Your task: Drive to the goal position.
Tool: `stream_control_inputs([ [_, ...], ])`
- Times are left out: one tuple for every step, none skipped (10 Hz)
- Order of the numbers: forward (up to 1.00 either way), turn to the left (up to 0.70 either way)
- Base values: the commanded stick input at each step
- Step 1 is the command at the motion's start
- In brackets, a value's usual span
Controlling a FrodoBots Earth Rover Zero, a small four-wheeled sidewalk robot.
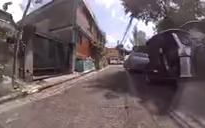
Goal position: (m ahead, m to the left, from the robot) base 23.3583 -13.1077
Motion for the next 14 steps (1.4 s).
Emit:
stream_control_inputs([
  [0.7,0.08],
  [0.7,0.08],
  [0.7,0.08],
  [0.7,0.08],
  [0.7,0.08],
  [0.7,0.08],
  [0.7,0.08],
  [0.7,0.08],
  [0.7,0.08],
  [0.7,0.08],
  [0.7,0.08],
  [0.7,0.08],
  [0.7,0.05],
  [0.7,0.02],
])
